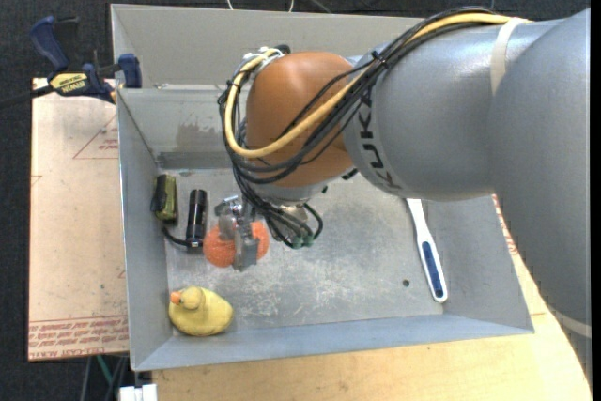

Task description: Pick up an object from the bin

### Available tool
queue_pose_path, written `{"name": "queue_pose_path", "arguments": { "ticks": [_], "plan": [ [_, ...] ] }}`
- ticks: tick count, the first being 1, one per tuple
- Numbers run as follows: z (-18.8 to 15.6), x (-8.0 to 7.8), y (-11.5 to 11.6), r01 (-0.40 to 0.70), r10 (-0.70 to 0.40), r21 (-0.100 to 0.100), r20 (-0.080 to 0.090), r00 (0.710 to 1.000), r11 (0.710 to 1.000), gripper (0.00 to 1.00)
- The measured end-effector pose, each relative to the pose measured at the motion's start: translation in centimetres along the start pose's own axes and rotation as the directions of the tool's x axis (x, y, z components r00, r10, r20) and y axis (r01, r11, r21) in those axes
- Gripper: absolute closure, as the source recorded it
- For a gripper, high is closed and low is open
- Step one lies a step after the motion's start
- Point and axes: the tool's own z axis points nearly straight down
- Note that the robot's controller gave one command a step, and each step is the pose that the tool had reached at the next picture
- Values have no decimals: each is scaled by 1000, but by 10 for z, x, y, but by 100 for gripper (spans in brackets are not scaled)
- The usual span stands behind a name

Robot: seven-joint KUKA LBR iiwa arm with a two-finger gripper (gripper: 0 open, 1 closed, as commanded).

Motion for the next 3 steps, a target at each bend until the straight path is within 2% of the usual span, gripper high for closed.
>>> {"name": "queue_pose_path", "arguments": {
  "ticks": [1,2,3],
  "plan": [
    [-94,-31,16,210,-210,-3,2,978,978,100],
    [-161,-11,-1,47,-47,-1,-7,999,999,100],
    [-94,-41,12,195,-195,-5,3,981,981,100]
  ]
}}
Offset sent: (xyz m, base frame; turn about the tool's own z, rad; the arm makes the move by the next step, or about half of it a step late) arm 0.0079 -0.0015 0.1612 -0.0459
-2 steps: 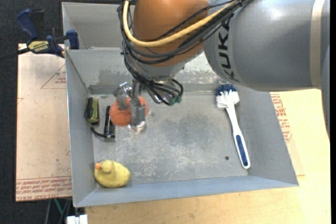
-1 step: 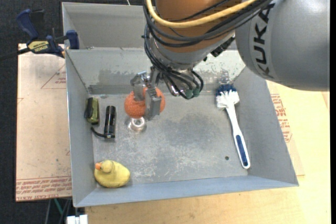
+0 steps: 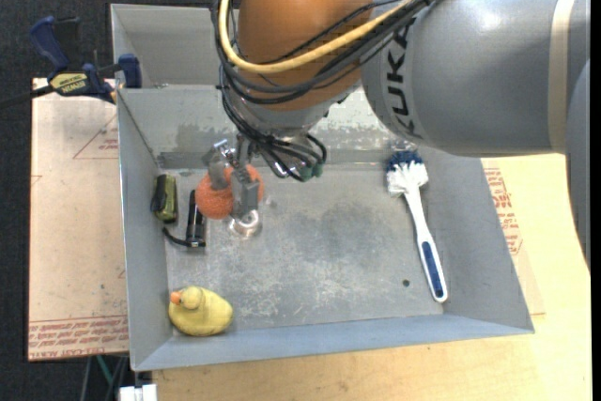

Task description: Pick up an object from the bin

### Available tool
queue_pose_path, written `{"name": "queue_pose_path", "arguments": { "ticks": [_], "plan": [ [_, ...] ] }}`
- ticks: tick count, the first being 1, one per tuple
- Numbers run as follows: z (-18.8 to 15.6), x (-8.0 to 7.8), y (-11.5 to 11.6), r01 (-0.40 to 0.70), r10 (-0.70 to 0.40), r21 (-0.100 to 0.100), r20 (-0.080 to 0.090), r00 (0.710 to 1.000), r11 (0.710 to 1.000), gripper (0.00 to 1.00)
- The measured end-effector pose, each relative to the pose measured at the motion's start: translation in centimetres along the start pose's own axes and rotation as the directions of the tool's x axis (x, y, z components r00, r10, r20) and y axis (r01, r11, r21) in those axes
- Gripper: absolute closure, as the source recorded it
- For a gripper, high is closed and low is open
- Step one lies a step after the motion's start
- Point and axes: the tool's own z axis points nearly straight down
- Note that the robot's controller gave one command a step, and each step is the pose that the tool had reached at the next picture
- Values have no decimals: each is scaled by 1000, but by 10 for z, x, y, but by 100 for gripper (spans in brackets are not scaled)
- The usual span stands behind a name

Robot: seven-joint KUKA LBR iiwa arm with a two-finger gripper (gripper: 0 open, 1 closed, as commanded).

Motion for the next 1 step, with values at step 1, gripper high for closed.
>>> {"name": "queue_pose_path", "arguments": {
  "ticks": [1],
  "plan": [
    [-36,18,-14,-59,58,3,7,998,998,100]
  ]
}}
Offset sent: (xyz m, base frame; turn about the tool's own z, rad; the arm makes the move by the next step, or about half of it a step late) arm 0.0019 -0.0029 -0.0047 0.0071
